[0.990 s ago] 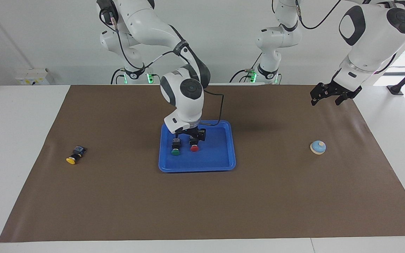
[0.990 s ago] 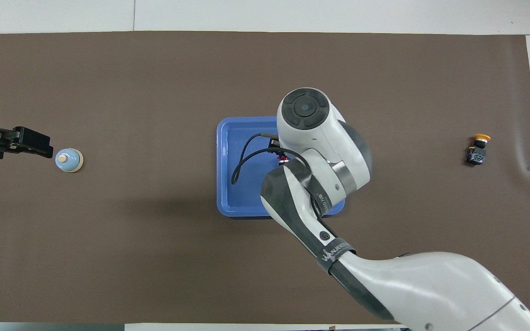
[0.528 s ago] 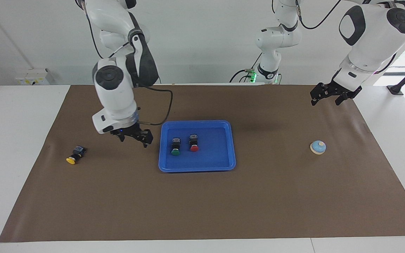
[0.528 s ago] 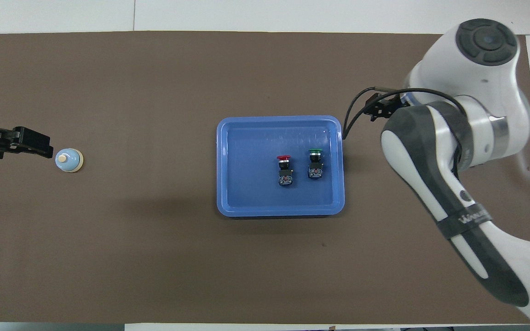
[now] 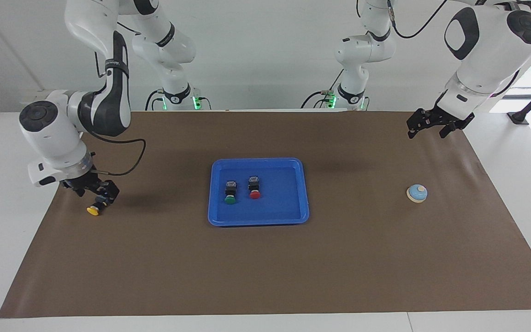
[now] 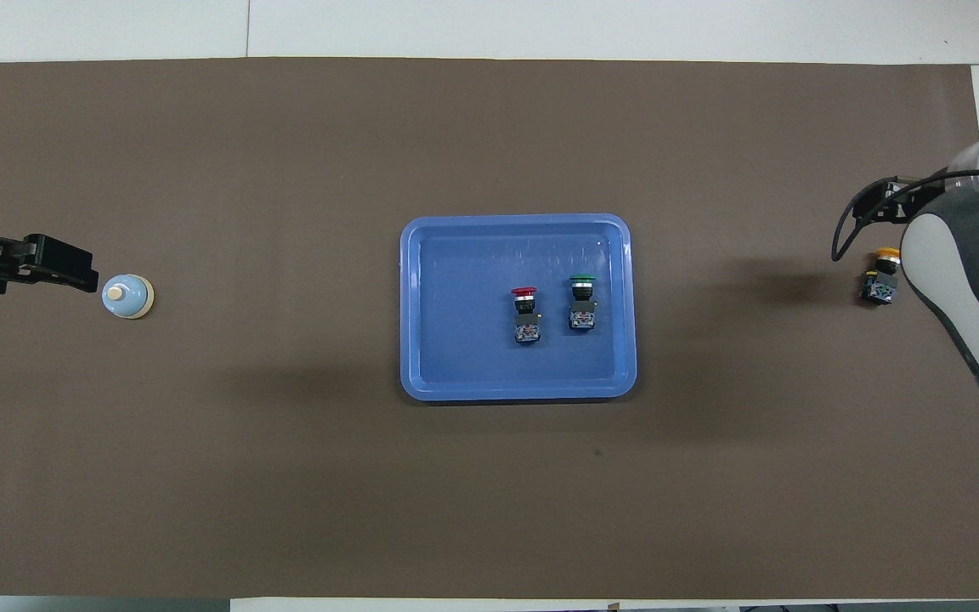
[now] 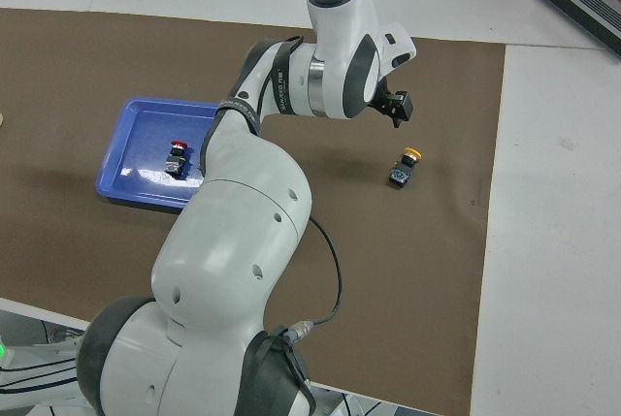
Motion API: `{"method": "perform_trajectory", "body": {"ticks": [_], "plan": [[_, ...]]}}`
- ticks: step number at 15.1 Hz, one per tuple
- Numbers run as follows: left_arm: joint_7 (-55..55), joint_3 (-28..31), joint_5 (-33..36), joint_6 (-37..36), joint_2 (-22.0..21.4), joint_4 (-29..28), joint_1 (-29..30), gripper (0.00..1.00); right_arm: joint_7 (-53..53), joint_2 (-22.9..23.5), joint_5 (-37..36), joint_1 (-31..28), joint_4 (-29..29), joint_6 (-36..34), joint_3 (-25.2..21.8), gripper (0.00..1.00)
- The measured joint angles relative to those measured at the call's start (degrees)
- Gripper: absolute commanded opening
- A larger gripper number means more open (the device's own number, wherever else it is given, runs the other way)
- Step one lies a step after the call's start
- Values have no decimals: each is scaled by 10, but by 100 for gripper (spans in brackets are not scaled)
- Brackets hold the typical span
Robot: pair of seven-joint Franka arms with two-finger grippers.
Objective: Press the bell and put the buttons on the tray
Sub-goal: 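Grasp the yellow-topped button with the right gripper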
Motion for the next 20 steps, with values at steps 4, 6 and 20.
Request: {"method": "perform_trajectory", "body": {"ticks": [4,6,20], "plan": [[0,0,0,0,0,0,0,100,-8,-4,0,-44,-92,115,0,100],[0,0,0,0,0,0,0,100,-8,-1,0,-46,-109,130,1,100],[0,0,0,0,0,0,0,100,-9,4,0,-43,-159,180,8,0]]}}
